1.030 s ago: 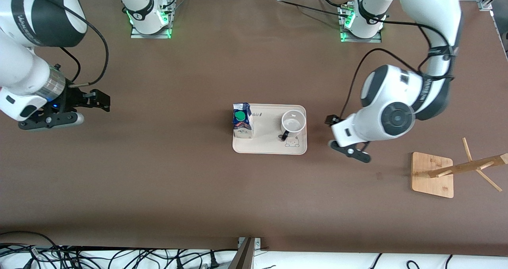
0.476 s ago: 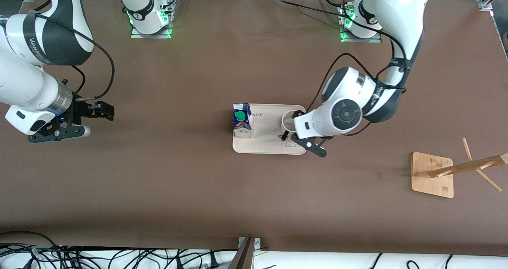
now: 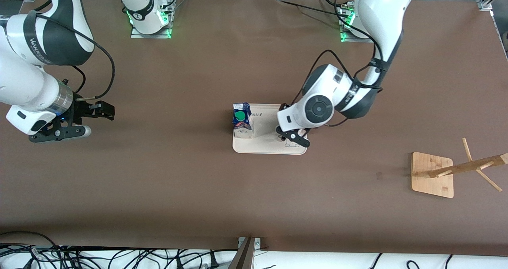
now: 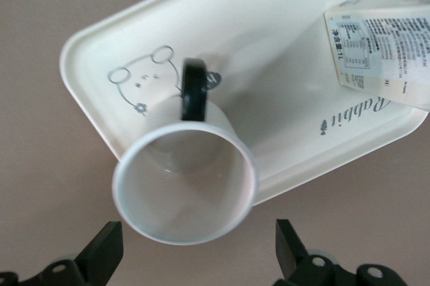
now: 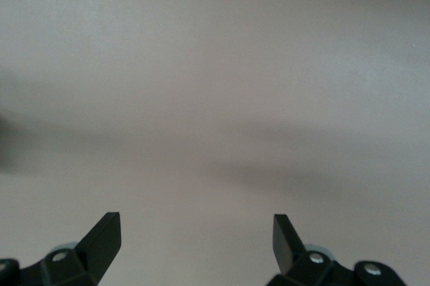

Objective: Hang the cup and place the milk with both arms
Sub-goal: 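Reach the left gripper over the tray to the white mug's rim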

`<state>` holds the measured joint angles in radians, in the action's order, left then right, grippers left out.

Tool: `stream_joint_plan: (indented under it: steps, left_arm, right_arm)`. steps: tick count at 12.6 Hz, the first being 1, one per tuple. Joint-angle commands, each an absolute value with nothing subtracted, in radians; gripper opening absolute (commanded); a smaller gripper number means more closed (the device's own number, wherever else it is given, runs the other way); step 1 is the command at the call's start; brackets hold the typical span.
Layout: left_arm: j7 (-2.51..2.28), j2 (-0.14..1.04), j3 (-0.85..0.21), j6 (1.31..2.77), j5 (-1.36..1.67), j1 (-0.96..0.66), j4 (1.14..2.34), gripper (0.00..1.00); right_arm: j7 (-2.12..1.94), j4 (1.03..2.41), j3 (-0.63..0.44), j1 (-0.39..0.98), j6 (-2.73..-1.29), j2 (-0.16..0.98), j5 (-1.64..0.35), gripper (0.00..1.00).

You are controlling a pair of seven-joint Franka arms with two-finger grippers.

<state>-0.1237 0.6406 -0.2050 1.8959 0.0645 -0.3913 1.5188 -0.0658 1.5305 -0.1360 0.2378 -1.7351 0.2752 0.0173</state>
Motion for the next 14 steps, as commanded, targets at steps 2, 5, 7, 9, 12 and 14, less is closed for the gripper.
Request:
stream_joint_plan:
  steps: [2,5,7,9,12,14]
  left_arm:
    - [-0.21,0.606,-0.213,1.913,0.063,-0.429,1.571,1.0]
    - [-0.201,0.614,-0.215,2.053,0.058,-0.431,1.64,1.0]
    - [-0.198,0.623,-0.215,2.089,0.008,-0.431,1.654,1.0]
    - [-0.199,0.624,-0.216,2.089,0.0,-0.433,1.654,1.0]
    - [-0.199,0.629,-0.218,2.089,-0.002,-0.445,1.655,1.0]
    - [-0.212,0.637,-0.218,2.091,-0.012,-0.457,1.655,0.37]
  right_arm:
    - [-0.068,1.513,-0.135,0.239,-1.718,0.281,0.021,1.0]
    - [-0.069,1.513,-0.135,0.238,-1.718,0.281,0.021,1.0]
    - [-0.069,1.513,-0.135,0.238,-1.718,0.281,0.021,1.0]
    - [-0.069,1.513,-0.135,0.238,-1.718,0.281,0.021,1.0]
    - [-0.069,1.513,-0.135,0.238,-1.718,0.281,0.021,1.0]
    - [-0.069,1.513,-0.135,0.238,-1.717,0.281,0.02,1.0]
